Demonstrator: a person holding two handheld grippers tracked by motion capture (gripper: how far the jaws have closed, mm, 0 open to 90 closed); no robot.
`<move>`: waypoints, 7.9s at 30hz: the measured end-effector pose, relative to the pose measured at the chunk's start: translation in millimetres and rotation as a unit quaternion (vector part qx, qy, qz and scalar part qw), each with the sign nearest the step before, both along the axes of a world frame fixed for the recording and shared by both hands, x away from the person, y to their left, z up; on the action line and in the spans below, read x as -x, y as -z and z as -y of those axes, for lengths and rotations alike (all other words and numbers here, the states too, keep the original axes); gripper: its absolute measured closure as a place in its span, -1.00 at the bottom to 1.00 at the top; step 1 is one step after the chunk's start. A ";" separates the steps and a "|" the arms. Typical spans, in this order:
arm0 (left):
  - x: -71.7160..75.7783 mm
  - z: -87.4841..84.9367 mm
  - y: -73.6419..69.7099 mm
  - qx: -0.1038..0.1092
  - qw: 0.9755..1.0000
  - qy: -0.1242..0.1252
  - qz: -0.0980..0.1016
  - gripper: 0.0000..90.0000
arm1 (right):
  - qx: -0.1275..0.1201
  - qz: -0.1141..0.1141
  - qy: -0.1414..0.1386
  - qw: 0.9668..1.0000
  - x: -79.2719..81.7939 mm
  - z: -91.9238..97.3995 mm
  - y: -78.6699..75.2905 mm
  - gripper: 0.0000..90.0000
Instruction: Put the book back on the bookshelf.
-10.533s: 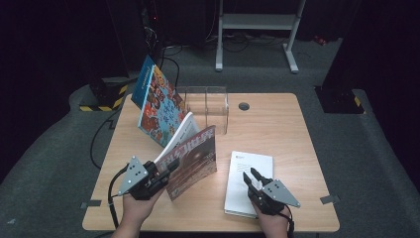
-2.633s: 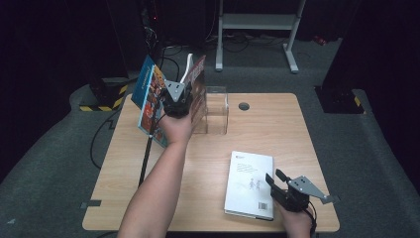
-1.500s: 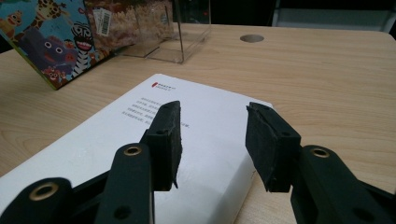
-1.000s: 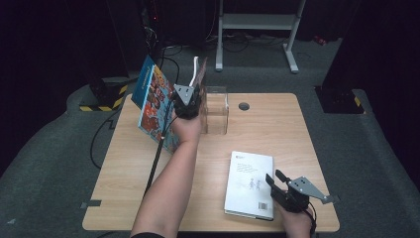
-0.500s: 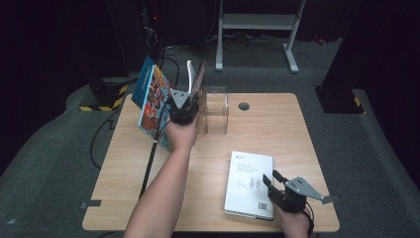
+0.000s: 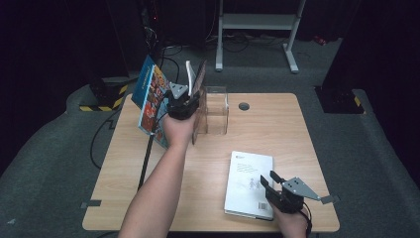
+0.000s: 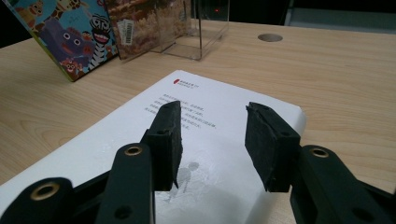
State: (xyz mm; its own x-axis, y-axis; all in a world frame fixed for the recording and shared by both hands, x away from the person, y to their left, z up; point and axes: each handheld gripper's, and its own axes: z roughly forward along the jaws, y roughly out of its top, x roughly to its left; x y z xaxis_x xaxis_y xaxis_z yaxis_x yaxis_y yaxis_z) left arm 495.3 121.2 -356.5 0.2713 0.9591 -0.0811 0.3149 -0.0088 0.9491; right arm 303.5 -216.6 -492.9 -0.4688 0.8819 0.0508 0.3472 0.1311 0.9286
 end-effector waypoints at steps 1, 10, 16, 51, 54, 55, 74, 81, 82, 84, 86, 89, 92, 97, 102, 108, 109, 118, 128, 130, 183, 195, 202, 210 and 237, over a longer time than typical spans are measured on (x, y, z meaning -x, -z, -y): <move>1.1 2.6 -0.7 -0.013 1.000 -0.013 0.002 0.81 | 0.000 0.000 -0.001 1.000 0.1 -0.2 0.0 0.24; 2.6 14.4 3.4 0.002 0.999 -0.043 0.019 0.87 | 0.002 0.003 -0.003 1.000 0.7 -0.4 -0.5 0.24; 1.9 16.2 5.2 0.023 0.998 -0.049 0.024 0.87 | 0.001 0.002 -0.001 1.000 0.8 0.7 -0.3 0.25; -1.1 7.0 9.8 0.000 0.999 -0.023 0.023 0.80 | 0.000 0.004 -0.006 1.000 2.5 -2.7 -1.6 0.25; -1.4 6.2 10.9 -0.005 0.999 -0.023 0.021 0.78 | 0.000 0.002 -0.007 1.000 2.1 -3.2 -1.3 0.25; -1.2 5.5 10.8 -0.008 0.999 -0.025 0.020 0.77 | 0.000 0.002 -0.007 1.000 2.0 -3.1 -1.3 0.25; -1.7 -14.1 6.4 -0.032 0.999 -0.034 -0.022 0.58 | 0.004 -0.006 -0.015 1.000 0.9 -9.1 1.4 0.24; -2.5 -22.5 5.4 -0.026 0.998 -0.044 -0.041 0.53 | 0.006 -0.006 -0.015 1.000 1.1 -9.6 1.7 0.23; -2.4 -23.4 5.6 -0.027 0.998 -0.047 -0.042 0.53 | 0.006 -0.006 -0.016 1.000 1.2 -9.7 1.7 0.23; -2.2 -24.9 6.2 -0.024 0.997 -0.051 -0.044 0.53 | 0.004 -0.006 -0.016 1.000 1.6 -10.2 1.7 0.23; -2.4 -26.7 7.1 -0.016 0.997 -0.057 -0.047 0.51 | 0.005 -0.007 -0.015 1.000 1.9 -10.3 1.7 0.23; -2.5 -29.3 8.7 -0.013 0.997 -0.063 -0.050 0.49 | 0.007 -0.008 -0.017 1.000 1.8 -10.5 2.0 0.23; -2.5 -31.5 10.0 -0.010 0.996 -0.069 -0.052 0.46 | 0.008 -0.008 -0.019 1.000 1.9 -10.7 1.9 0.23; -2.4 -36.4 12.3 0.003 0.995 -0.076 -0.058 0.35 | 0.010 -0.007 -0.020 1.000 1.8 -12.0 2.4 0.23; -0.9 -39.1 11.9 0.007 0.995 -0.080 -0.058 0.31 | 0.011 -0.008 -0.021 1.000 2.2 -13.0 2.4 0.23; 1.2 -40.2 8.0 0.012 0.994 -0.092 -0.055 0.22 | 0.013 -0.006 -0.023 1.000 2.1 -13.7 2.3 0.22; 1.5 -40.4 7.6 0.012 0.994 -0.093 -0.055 0.21 | 0.013 -0.005 -0.023 1.000 2.1 -13.7 2.3 0.23; 5.9 -41.6 2.6 0.006 0.993 -0.102 -0.054 0.15 | 0.012 -0.005 -0.023 1.000 2.7 -14.6 1.3 0.22; 9.6 -42.9 -1.7 0.003 0.993 -0.107 -0.041 0.12 | 0.012 -0.006 -0.025 1.000 3.1 -14.5 1.5 0.23; 10.3 -43.1 -3.2 0.001 0.993 -0.108 -0.037 0.12 | 0.014 -0.005 -0.026 1.000 2.9 -15.0 1.9 0.23; 20.3 -32.8 -32.1 -0.015 0.997 -0.071 -0.003 0.18 | 0.012 -0.012 -0.028 0.999 2.9 -17.9 3.6 0.23; 26.9 -25.4 -18.2 -0.022 0.999 -0.025 -0.025 0.01 | 0.017 -0.017 -0.030 0.999 2.6 -19.6 3.9 0.22; 34.3 -18.6 -7.1 -0.038 0.999 0.003 -0.032 -0.06 | 0.020 -0.018 -0.028 0.999 1.6 -18.7 4.5 0.22; 45.1 -12.9 10.4 -0.039 0.997 0.047 -0.043 -0.13 | 0.031 -0.015 -0.020 0.999 0.1 -13.4 4.6 0.21; 100.1 8.6 93.3 -0.042 0.983 0.157 -0.086 -0.29 | 0.054 -0.037 0.012 0.998 -6.3 9.1 13.5 0.03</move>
State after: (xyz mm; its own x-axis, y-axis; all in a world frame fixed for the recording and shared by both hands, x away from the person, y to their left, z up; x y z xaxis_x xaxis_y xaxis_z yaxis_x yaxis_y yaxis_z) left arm 395.2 112.6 -449.8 0.5446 0.8352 -0.0767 0.4399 -0.2066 0.8740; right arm 309.8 -225.8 -506.5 -0.4461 0.8949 -0.0109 0.4190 0.2196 0.8810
